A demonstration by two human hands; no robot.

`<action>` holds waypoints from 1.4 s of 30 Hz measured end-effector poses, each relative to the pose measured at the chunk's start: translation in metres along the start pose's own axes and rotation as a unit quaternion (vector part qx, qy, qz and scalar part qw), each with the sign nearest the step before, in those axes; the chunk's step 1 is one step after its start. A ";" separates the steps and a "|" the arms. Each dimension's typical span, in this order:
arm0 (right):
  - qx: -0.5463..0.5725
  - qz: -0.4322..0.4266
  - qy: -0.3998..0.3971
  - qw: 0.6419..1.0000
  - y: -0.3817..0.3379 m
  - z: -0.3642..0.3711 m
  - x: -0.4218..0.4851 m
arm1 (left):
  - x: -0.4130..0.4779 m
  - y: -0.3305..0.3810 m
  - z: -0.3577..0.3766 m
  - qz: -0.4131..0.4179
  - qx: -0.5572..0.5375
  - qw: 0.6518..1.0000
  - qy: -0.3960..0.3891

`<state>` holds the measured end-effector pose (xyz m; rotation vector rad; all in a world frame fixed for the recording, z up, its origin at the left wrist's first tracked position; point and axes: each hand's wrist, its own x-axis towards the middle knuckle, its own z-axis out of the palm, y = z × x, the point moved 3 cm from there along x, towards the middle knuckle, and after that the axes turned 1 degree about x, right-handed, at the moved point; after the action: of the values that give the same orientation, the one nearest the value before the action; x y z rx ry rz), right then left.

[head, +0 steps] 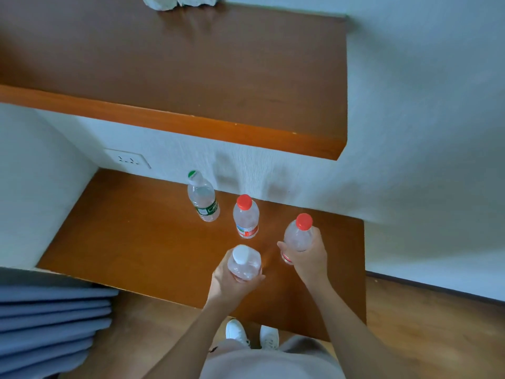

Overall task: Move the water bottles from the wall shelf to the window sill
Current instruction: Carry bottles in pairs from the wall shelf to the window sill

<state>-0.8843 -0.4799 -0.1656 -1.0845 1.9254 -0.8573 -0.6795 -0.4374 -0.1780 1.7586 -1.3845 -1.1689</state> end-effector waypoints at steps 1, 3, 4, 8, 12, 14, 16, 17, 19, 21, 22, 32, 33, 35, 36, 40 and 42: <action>-0.002 -0.005 0.002 1.000 -0.002 -0.001 -0.001 | 0.001 0.004 -0.001 -0.009 -0.010 1.000 0.006; -0.001 -0.018 0.009 1.000 -0.008 -0.004 -0.003 | 0.001 0.008 -0.005 -0.014 -0.022 1.000 0.013; 0.000 -0.027 0.013 1.000 -0.011 -0.006 -0.005 | 0.001 0.010 -0.009 -0.012 -0.026 0.999 0.017; 0.025 -0.060 0.016 0.998 -0.031 -0.014 -0.012 | 0.001 0.029 -0.030 -0.001 -0.070 0.996 0.060; 0.047 -0.103 -0.001 0.994 -0.059 -0.021 -0.014 | 0.002 0.063 -0.056 0.045 -0.132 0.984 0.108; 0.050 -0.124 -0.017 0.991 -0.075 -0.022 -0.015 | 0.002 0.078 -0.068 0.060 -0.153 0.979 0.124; 0.056 -0.144 -0.025 0.988 -0.091 -0.022 -0.019 | 0.002 0.090 -0.080 0.071 -0.183 0.971 0.137; 0.062 -0.155 -0.026 0.986 -0.100 -0.021 -0.022 | 0.001 0.094 -0.086 0.074 -0.194 0.968 0.142; 0.076 -0.176 -0.033 0.981 -0.116 -0.018 -0.029 | -0.001 0.101 -0.098 0.082 -0.202 0.964 0.152; 0.087 -0.187 -0.053 0.977 -0.130 -0.013 -0.039 | -0.006 0.103 -0.109 0.086 -0.203 0.962 0.163; 0.093 -0.194 -0.065 0.974 -0.136 -0.008 -0.043 | -0.010 0.103 -0.115 0.085 -0.203 0.960 0.172; 0.094 -0.280 -0.213 0.932 -0.175 0.068 -0.099 | -0.084 0.072 -0.175 0.040 -0.200 0.915 0.348; 0.091 -0.286 -0.236 0.924 -0.180 0.076 -0.108 | -0.096 0.068 -0.181 0.031 -0.201 0.906 0.372; 0.089 -0.297 -0.285 0.907 -0.187 0.090 -0.126 | -0.123 0.059 -0.192 0.017 -0.205 0.886 0.416; 0.090 -0.308 -0.309 0.895 -0.191 0.097 -0.135 | -0.136 0.054 -0.197 0.010 -0.211 0.873 0.440; 0.091 -0.335 -0.410 0.843 -0.197 0.125 -0.177 | -0.195 0.033 -0.209 -0.032 -0.211 0.821 0.530; 0.097 -0.343 -0.463 0.811 -0.193 0.140 -0.209 | -0.232 0.018 -0.209 -0.061 -0.208 0.785 0.580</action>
<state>-0.6160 -0.4002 -0.0163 -1.6852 0.6035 -0.6498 -0.5133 -0.2311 -0.0112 1.6925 -0.2322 -0.2014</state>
